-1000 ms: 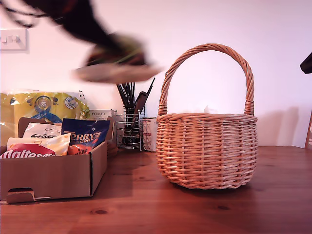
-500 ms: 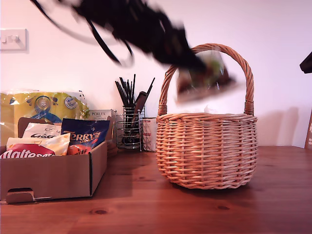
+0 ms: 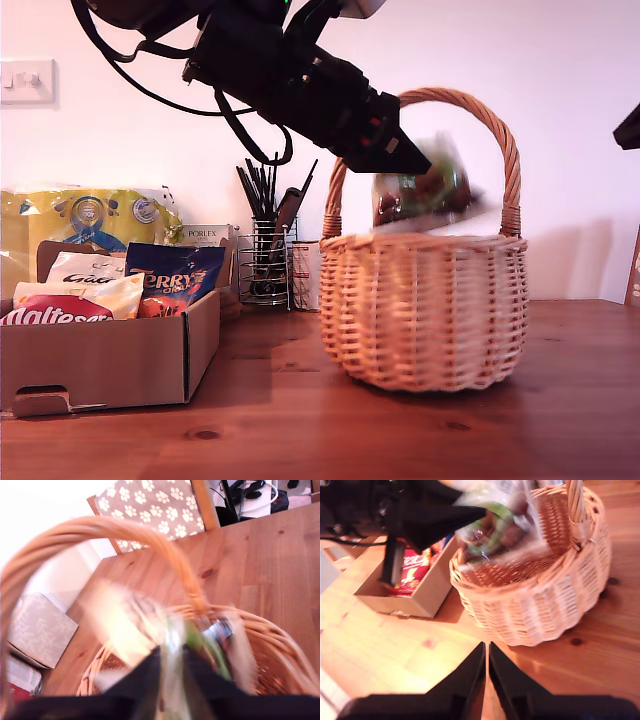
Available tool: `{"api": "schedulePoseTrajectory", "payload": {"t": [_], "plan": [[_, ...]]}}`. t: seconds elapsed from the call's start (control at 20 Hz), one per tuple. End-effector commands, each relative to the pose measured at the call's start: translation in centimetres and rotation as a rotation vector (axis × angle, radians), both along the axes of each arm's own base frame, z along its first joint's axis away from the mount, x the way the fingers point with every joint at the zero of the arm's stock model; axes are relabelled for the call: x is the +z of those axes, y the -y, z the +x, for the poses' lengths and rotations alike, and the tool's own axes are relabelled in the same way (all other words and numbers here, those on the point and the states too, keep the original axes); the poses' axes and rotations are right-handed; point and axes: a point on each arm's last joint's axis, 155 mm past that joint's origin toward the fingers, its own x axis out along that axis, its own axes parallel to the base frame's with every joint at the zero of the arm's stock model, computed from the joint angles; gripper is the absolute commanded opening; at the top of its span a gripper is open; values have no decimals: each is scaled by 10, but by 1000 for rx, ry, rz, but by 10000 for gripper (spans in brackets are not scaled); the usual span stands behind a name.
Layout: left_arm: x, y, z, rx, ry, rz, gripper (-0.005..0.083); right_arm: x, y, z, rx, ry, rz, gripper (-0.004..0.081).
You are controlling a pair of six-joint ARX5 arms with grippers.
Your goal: Move the bags of Easter eggs from the cardboard box on the left into the woven basket on the right side.
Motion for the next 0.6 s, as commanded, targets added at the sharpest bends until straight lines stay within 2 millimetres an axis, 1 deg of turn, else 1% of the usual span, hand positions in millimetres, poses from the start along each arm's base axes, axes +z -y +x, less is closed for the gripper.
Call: {"api": "schedulePoseTrajectory", "payload": {"t": [0.0,0.05,0.1,0.15,0.25,0.4,0.5,0.55], "plan": [[-6,3,0,-4,-10,1,244,14,-3,0,14,36,9,-13],[-6,4,-1,-6,-9,1,243,14,-3,0,16,36,9,-13],[-4,5,-3,-10,-8,0,219,14,-4,0,18,35,8,-12],[-2,3,-6,-11,-16,6,162,14,-4,-1,20,36,9,-12],[6,-8,-20,-11,-52,44,-5,14,-6,-2,21,14,36,-12],[27,-40,-49,1,-111,106,-19,15,-14,-9,58,-16,77,-12],[38,-72,-56,57,-138,148,-19,14,-15,-9,78,3,53,-13],[38,-91,-57,99,-157,181,-19,18,-17,-9,89,24,52,-13]]}}
